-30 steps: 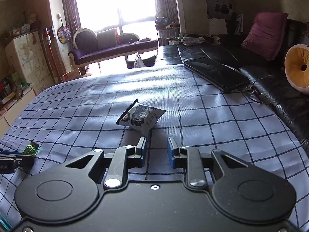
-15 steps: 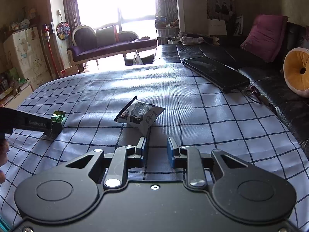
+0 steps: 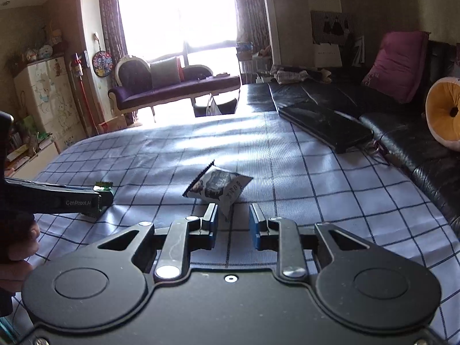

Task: Organize snacks
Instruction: 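Hold the green candy in left gripper while right gripper grasps the black-white packet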

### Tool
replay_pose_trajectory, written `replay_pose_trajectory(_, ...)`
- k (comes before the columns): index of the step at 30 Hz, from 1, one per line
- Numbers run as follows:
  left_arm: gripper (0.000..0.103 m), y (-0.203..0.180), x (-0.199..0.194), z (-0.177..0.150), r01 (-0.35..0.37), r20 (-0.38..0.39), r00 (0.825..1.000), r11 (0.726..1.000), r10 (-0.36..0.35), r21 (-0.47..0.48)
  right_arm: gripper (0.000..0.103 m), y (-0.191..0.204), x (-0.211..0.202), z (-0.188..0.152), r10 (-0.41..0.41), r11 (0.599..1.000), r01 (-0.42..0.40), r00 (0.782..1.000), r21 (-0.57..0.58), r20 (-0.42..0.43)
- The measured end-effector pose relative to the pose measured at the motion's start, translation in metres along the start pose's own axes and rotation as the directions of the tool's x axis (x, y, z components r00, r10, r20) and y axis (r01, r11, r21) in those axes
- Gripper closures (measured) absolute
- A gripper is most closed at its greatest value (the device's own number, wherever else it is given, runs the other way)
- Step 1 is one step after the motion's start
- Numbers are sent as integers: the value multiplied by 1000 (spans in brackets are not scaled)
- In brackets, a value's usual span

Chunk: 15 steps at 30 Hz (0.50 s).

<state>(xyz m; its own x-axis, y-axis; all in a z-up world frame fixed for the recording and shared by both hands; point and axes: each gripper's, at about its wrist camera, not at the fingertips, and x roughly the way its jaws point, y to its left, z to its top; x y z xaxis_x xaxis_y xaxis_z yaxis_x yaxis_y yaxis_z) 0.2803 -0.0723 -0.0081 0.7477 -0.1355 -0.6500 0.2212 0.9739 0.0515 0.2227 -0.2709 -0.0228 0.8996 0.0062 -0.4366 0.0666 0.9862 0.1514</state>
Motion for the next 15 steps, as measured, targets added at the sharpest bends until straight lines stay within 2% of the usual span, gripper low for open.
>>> replay_pose_trajectory(2,69,-2,1,0,-6,-3,1000,1000,6,13,67,2,-4,5,7,1000,-6,999,-18,48)
replay_pose_trajectory(4,69,-2,1,1,-9,-7,1000,1000,9,18,67,2,2,15,13,1000,-12,999,-11,46)
replay_pose_trajectory(7,69,0,1,4,-4,-14,1000,1000,4,14,67,-3,25,31,14,999,-14,1000,33,-2)
replay_pose_trajectory(11,69,3,3,7,5,-33,999,1000,-5,6,67,-11,56,42,-42,996,47,996,72,-78)
replay_pose_trajectory(15,69,6,7,15,8,-68,998,1000,-9,-6,66,-17,57,45,-5,992,22,991,128,-131)
